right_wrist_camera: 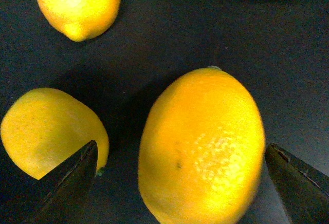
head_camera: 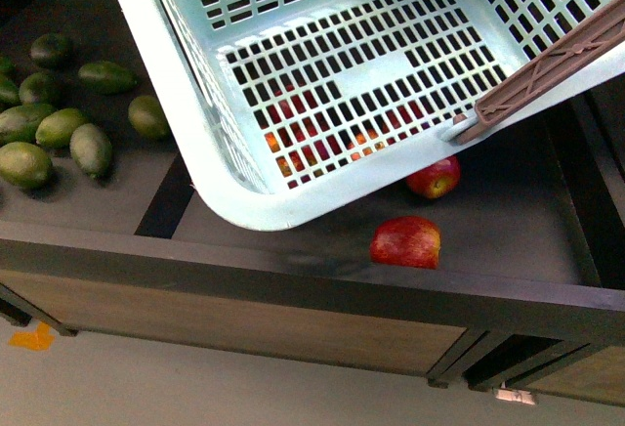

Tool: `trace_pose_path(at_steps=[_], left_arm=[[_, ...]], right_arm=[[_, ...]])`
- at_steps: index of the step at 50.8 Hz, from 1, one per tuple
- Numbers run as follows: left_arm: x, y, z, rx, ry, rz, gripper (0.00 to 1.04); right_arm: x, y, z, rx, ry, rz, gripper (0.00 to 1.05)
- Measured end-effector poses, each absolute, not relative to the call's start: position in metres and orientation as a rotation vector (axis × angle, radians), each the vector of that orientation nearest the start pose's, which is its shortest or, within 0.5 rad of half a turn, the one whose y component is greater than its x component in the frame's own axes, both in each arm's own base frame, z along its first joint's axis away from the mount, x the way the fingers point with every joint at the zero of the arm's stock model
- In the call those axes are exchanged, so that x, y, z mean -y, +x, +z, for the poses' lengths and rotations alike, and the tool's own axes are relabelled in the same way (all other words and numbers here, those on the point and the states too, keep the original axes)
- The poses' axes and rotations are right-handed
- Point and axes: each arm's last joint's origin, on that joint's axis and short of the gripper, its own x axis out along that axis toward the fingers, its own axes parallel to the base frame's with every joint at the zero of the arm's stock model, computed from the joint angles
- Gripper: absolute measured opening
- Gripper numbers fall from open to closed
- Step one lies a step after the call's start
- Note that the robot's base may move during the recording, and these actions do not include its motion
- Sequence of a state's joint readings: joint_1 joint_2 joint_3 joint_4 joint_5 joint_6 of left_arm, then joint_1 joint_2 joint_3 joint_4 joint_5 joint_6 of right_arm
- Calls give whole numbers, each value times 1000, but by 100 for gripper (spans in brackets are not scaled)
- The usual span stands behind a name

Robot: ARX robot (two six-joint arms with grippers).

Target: Pick lemon and mango into basket

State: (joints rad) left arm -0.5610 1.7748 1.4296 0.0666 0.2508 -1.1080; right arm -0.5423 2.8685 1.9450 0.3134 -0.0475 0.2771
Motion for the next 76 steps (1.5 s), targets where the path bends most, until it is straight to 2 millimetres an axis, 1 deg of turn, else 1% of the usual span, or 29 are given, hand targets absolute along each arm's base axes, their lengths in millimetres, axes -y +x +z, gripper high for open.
trace_pose_path(at_steps=[10, 33, 35, 40, 46, 50, 55, 59, 62, 65, 68, 69, 72, 73, 74, 76], left_arm=[[228, 349, 309, -695, -993, -562, 7], [228, 349, 309, -696, -993, -562, 7], [228, 349, 309, -696, -993, -562, 7], [228, 349, 309, -695, -993, -562, 7], [228, 349, 309, -695, -993, -562, 7], [228, 349, 309, -695, -993, -562, 7], [228, 349, 309, -695, -993, -562, 7], [228, 349, 309, -695, -993, -562, 7], [228, 349, 309, -695, -993, -562, 7], [228, 349, 309, -695, -993, -562, 7], [228, 349, 309, -696, -993, -562, 7], [228, 349, 309, -695, -993, -562, 7], [228, 349, 309, -696, -993, -562, 7], [228, 349, 309, -696, -993, -562, 7], [228, 349, 309, -695, -993, -562, 7], [228, 349, 309, -696, -993, -562, 7]], right_arm=[[281, 488, -45, -515, 444, -558, 96], [287, 497, -63, -544, 450, -585, 96], [287, 498, -64, -543, 449, -587, 93], [288, 498, -66, -541, 447, -590, 79], [288, 498, -67, -542, 447, -593, 66], [288, 496, -68, -537, 448, -591, 62], [287, 491, -68, -531, 452, -575, 61], [285, 483, -65, -529, 459, -551, 61], [283, 477, -60, -525, 462, -523, 61], [280, 465, -48, -519, 458, -479, 61], [274, 449, -25, -501, 447, -425, 61], [273, 447, -22, -498, 445, -416, 61], [268, 430, 3, -480, 429, -371, 61], [267, 427, 7, -477, 428, -364, 61], [265, 421, 16, -468, 425, -350, 61], [262, 414, 23, -462, 422, -339, 61]])
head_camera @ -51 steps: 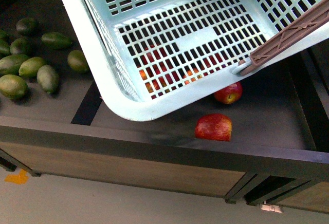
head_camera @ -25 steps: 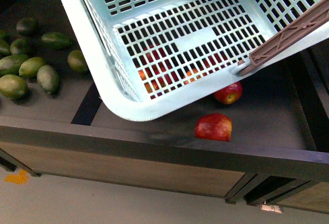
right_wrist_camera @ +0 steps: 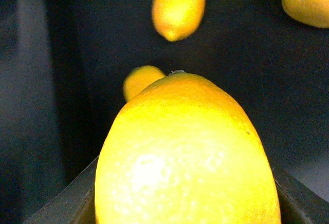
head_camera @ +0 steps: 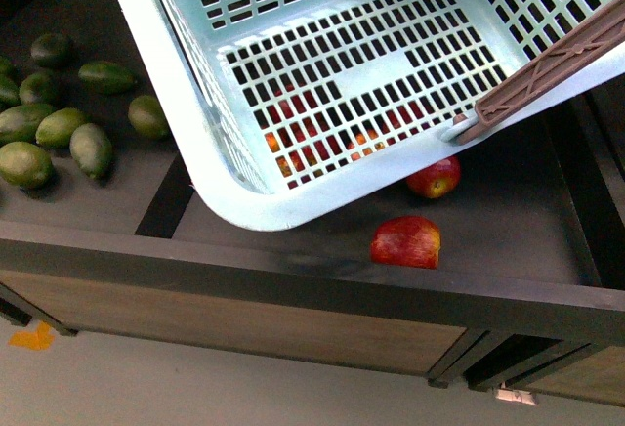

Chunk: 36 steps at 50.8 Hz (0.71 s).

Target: Pick lemon and mango into basket

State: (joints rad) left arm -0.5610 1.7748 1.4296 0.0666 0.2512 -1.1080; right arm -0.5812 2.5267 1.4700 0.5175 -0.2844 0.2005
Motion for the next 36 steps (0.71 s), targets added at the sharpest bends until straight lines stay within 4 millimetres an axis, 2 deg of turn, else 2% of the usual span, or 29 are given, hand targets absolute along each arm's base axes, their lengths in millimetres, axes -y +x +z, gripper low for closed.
trace_pose_path(at_steps=[4, 8, 12, 16, 18, 21, 28, 32, 36], left_arm=[[228, 349, 309, -695, -993, -562, 7], [228, 349, 309, -695, -993, -561, 7], [228, 349, 309, -695, -993, -562, 7], [228, 349, 309, -696, -993, -562, 7], [228, 349, 309, -696, -993, -563, 7], [228, 349, 309, -696, -993, -563, 7], [228, 349, 309, -695, -993, -561, 7], [228, 349, 309, -695, -993, -561, 7], [228, 349, 309, -695, -993, -561, 7]], right_arm=[[248, 379, 59, -429, 424, -264, 61], [230, 348, 85, -403, 431, -196, 61], [210, 326, 110, -369, 424, -136, 61], [191, 313, 136, -321, 421, -84, 61], [174, 305, 156, -279, 412, -41, 61], [155, 299, 174, -240, 408, 8, 61], [87, 284, 225, -123, 412, 179, 61], [59, 280, 245, -66, 406, 233, 61], [27, 278, 257, -43, 399, 303, 61]])
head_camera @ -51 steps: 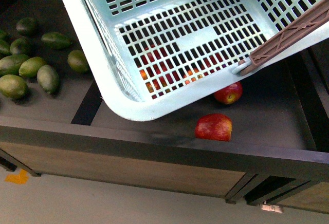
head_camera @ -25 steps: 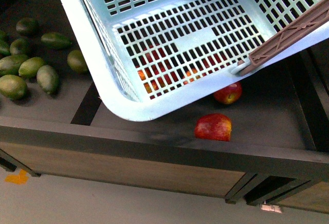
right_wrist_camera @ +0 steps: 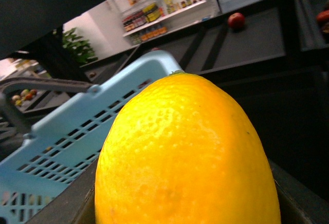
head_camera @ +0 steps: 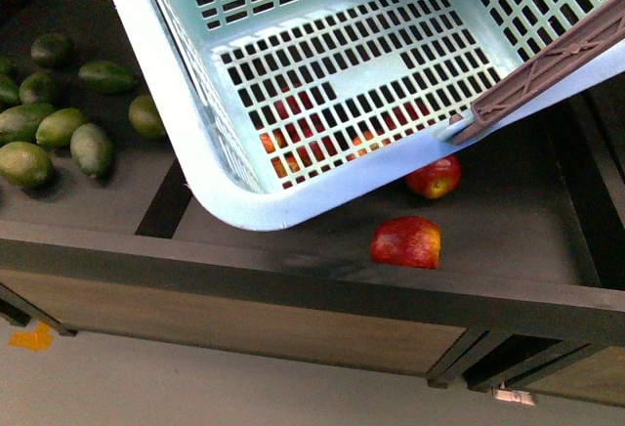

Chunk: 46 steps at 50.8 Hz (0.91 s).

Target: Pick lemon and mango into basket

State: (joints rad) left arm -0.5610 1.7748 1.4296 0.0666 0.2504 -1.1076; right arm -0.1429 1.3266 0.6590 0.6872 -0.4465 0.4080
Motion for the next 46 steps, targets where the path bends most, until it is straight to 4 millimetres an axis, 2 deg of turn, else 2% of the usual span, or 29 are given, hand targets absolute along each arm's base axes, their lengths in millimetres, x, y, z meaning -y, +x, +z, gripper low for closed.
trace_pose_path(at_steps=[4, 8, 15, 25, 35, 46], left_arm=[[228, 349, 309, -695, -993, -562, 7], [228, 348, 309, -699, -993, -566, 7], [227, 349, 309, -694, -989, -563, 7], [227, 349, 309, -688, -986, -555, 7], [227, 349, 309, -688, -986, -555, 7], [227, 349, 309, -692, -987, -559, 7]], right_arm=[[-9, 284, 256, -65, 387, 362, 61], [-40, 291, 245, -113, 383, 398, 61], [-63, 304, 234, -141, 381, 390, 61], [-73, 328, 230, -149, 400, 356, 61], [-76, 335, 231, -146, 411, 338, 61], [-65, 337, 231, -132, 431, 291, 94]])
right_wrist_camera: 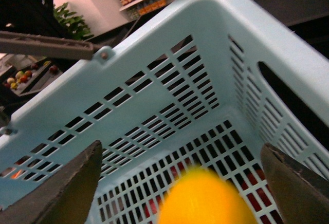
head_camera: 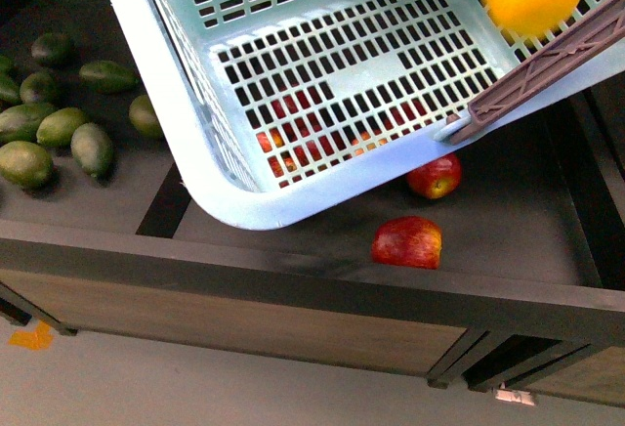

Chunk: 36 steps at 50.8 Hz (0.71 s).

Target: Pick lemon and mango into basket

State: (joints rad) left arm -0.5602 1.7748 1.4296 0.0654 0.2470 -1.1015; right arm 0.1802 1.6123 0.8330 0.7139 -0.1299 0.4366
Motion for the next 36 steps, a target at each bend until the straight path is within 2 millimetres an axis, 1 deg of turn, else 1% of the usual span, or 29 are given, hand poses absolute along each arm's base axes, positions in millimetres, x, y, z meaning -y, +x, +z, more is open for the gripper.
trace_pose_path(at_steps=[2, 6, 8, 14, 17, 19, 22, 25, 27, 31, 34, 36], left_arm=[[227, 349, 309, -692, -987, -559, 7], [227, 349, 308, -696, -988, -558, 7], [227, 349, 308, -694, -986, -554, 7], [227, 349, 308, -692, -984, -555, 7], [227, 349, 308, -696, -988, -558, 7], [227, 349, 308, -698, -989, -559, 7], [227, 349, 308, -698, -989, -560, 7], [227, 349, 308, -698, -989, -559, 7], [227, 349, 308, -696, -988, -558, 7], [228, 348, 308, -702, -990, -564, 7], [228, 349, 308, -700, -990, -561, 7], [227, 349, 308, -695, -988, -555, 7]], right_arm=[[-62, 337, 232, -128, 438, 278, 98], [-47, 333, 238, -105, 456, 234, 96], [-39, 327, 243, -88, 459, 206, 96], [-8, 294, 262, -35, 439, 108, 96], [2, 279, 267, -21, 416, 69, 96], [6, 271, 268, -13, 367, 36, 92], [8, 256, 266, 15, 247, -23, 82], [5, 244, 259, 25, 145, -19, 71], [3, 239, 254, 21, 110, -10, 66], [1, 222, 231, -12, 47, -2, 47], [1, 212, 222, -17, 28, -2, 35], [0, 204, 217, -10, 22, 0, 24]])
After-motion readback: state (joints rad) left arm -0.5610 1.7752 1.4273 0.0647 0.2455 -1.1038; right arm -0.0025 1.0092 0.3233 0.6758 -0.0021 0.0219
